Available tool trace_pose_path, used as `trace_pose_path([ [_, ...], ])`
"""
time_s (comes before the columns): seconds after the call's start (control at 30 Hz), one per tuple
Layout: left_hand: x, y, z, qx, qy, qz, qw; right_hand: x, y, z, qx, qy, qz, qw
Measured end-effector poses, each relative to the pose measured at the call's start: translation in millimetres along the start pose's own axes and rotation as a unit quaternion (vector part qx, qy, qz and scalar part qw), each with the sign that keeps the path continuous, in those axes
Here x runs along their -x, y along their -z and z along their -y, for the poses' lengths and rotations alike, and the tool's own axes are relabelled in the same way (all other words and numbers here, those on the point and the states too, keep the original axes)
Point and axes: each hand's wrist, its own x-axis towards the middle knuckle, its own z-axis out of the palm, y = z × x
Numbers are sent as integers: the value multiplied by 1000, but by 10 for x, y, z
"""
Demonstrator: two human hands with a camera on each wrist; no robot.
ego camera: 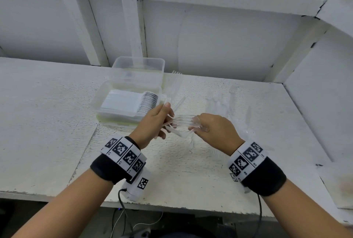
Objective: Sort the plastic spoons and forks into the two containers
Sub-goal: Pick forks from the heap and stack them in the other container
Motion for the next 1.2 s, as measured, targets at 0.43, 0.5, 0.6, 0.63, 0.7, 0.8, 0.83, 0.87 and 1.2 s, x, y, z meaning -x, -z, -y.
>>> trace_pose_path([
  [0.43, -88, -54, 32, 102, 1, -133, 986, 9, -9, 45, -235, -135, -28, 962],
  [0.5, -64, -76, 41, 105, 1, -108, 989, -27, 28, 106, -307, -146, -33, 940],
  [0.6, -34, -150, 77, 39, 5, -88, 995, -93, 85, 253, -431, -164, -33, 886],
  [0.63, -32, -175, 93, 22, 7, -88, 996, -114, 96, 291, -466, -168, -35, 868],
  [0.7, -17, -220, 106, 3, 9, -85, 996, -144, 96, 347, -507, -176, -40, 843],
  [0.8, 21, -256, 101, -13, 2, -45, 999, -157, 60, 395, -543, -187, -34, 818],
  [0.83, 35, -256, 98, -3, 3, -30, 1000, -154, 43, 406, -551, -190, -30, 812],
  [0.87, 53, -250, 92, 17, 8, -16, 1000, -150, 24, 409, -554, -194, -26, 809],
  [1.2, 200, -191, 73, 42, 1, 124, 991, -85, 3, 374, -487, -158, 34, 859],
])
